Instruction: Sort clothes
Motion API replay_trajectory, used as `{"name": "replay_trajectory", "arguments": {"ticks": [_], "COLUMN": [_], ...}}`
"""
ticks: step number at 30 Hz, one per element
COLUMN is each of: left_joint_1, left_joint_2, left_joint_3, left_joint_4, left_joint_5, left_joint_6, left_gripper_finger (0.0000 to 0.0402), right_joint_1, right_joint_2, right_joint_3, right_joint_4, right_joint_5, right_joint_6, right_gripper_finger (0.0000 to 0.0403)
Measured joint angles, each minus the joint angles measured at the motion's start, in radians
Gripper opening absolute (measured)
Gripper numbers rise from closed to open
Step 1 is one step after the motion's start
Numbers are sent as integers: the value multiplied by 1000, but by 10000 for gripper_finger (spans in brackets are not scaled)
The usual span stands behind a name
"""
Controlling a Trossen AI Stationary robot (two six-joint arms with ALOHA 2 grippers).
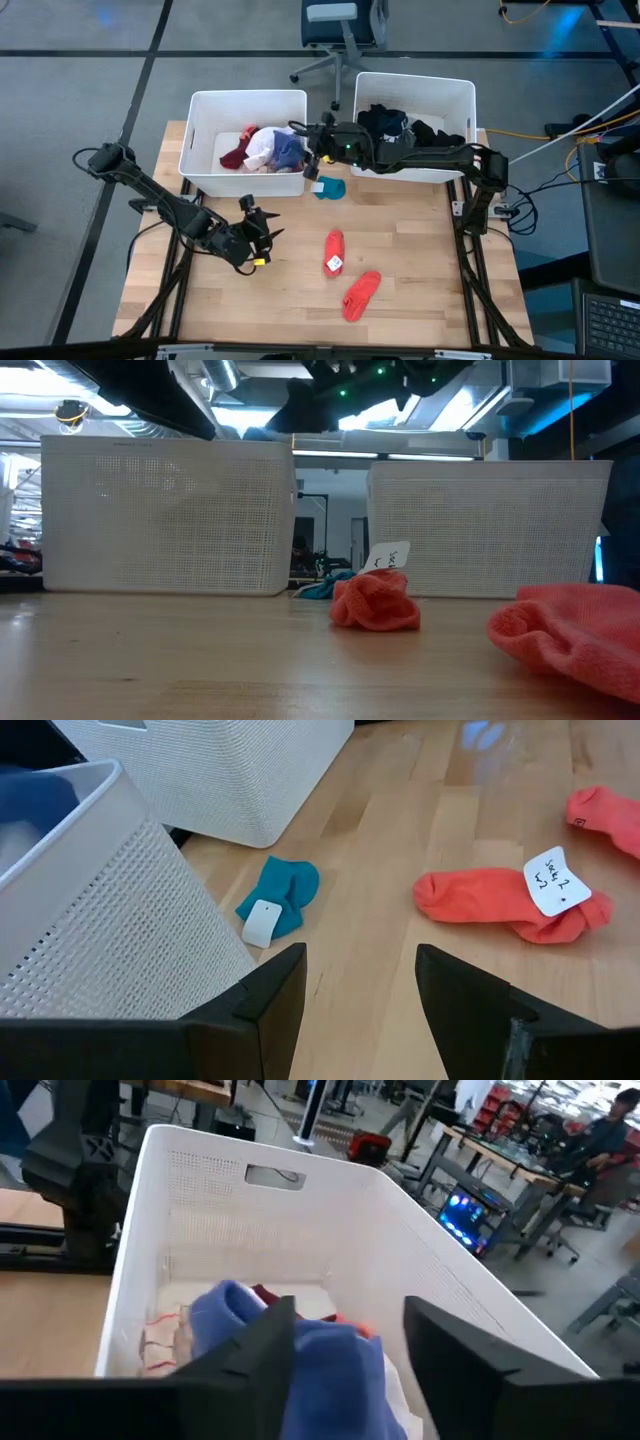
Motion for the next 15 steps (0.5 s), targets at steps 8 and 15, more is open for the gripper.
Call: {"name": "replay_trajectory", "arguments": {"ticks": [8, 15], "left_joint_1": [-1, -2], "left_joint_2": [0, 0], "left_joint_3": [0, 0], "left_joint_4": [0, 0], "left_joint_5": [0, 0], "left_joint_6": [0, 1], "left_gripper_finger": [180, 180], "right_joint_1": [58, 169], "right_joint_2": [-58, -215], "right_joint_3": [-1, 0], "right_joint_4": [-115, -406], "right_joint_5": [134, 140], "right_joint_6": [-2, 40], "right_gripper_finger": [243, 245]}}
